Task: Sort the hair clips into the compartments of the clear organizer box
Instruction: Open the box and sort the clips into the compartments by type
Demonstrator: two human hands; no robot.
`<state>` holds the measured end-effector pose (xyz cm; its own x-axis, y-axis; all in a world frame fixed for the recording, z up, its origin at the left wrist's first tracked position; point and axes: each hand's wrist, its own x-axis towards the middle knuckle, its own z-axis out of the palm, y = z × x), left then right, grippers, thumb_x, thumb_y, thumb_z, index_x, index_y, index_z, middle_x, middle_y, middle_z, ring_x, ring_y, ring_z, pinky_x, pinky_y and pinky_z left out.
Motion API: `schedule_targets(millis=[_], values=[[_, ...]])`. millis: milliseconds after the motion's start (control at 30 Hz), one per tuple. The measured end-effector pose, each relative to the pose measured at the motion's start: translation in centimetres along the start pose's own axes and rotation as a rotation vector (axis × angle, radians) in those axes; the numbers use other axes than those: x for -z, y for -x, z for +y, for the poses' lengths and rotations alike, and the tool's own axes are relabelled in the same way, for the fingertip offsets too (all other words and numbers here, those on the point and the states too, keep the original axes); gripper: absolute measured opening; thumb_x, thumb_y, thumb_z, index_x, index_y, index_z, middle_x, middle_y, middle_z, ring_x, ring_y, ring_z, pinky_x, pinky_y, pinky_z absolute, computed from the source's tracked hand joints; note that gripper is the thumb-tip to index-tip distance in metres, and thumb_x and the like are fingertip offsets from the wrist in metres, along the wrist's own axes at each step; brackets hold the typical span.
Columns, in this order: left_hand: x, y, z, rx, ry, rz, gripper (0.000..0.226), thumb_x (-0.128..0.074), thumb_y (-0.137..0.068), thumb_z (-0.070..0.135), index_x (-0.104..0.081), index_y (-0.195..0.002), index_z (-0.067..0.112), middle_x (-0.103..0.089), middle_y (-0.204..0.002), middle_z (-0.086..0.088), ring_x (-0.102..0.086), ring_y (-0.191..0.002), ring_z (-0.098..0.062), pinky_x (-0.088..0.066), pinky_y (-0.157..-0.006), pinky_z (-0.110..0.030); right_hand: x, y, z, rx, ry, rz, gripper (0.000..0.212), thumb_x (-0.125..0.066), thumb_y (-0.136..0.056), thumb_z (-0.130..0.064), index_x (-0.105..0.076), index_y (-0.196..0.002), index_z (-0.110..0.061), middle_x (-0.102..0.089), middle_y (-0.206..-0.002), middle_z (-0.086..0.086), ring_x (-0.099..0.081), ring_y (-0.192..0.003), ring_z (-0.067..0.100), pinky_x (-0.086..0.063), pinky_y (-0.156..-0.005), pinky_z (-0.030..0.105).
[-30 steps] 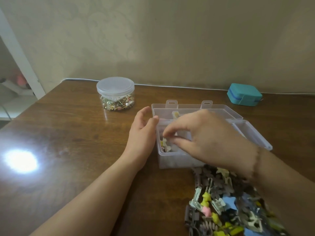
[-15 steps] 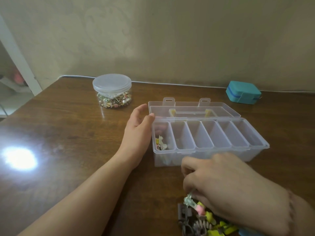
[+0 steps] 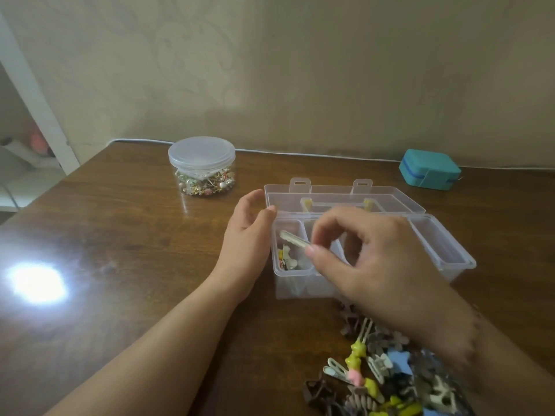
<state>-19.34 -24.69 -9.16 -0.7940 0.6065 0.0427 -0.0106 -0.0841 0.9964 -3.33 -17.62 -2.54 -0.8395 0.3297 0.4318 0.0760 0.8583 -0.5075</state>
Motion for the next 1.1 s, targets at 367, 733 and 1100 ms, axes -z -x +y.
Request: schedule_targets(millis=[367, 733, 1100], values=[[0.0, 0.1, 0.1, 0.012, 0.007, -0.025, 0.042, -0.050, -0.101, 0.021, -0.046, -0.143, 0.026, -0.068, -0.119, 0.005, -0.072, -0.096, -0.007, -0.058, -0.083, -0.027, -2.0, -0.7, 0.7, 0.064, 0.303, -0.015, 0.032, -0.048, -0.092, -0.053, -0.072, -0.091, -0.032, -0.068, -0.089, -0.019, -0.060, -0.083, 0.004, -0.053, -0.066, 0.033], [0.0, -0.1, -0.1, 0.019, 0.004, 0.000, 0.035, -0.051, -0.102, 0.018, -0.049, -0.136, 0.029, -0.073, -0.101, 0.007, -0.076, -0.087, -0.012, -0.060, -0.084, -0.036, 2.1, 2.2, -0.2, 0.176, 0.303, -0.598, 0.022, -0.058, -0.085, -0.046, -0.064, -0.105, -0.045, -0.068, -0.089, -0.028, -0.062, -0.086, -0.008, -0.053, -0.073, 0.017], [0.1, 0.1, 0.1, 0.012, 0.008, -0.012, 0.035, -0.050, -0.102, 0.017, -0.049, -0.136, 0.026, -0.070, -0.111, 0.004, -0.074, -0.085, -0.003, -0.059, -0.075, -0.022, 0.1, -0.4, -0.5, 0.185, 0.454, -0.364, 0.032, -0.044, -0.092, -0.050, -0.061, -0.117, -0.039, -0.066, -0.115, -0.021, -0.066, -0.093, 0.005, -0.057, -0.069, 0.036]])
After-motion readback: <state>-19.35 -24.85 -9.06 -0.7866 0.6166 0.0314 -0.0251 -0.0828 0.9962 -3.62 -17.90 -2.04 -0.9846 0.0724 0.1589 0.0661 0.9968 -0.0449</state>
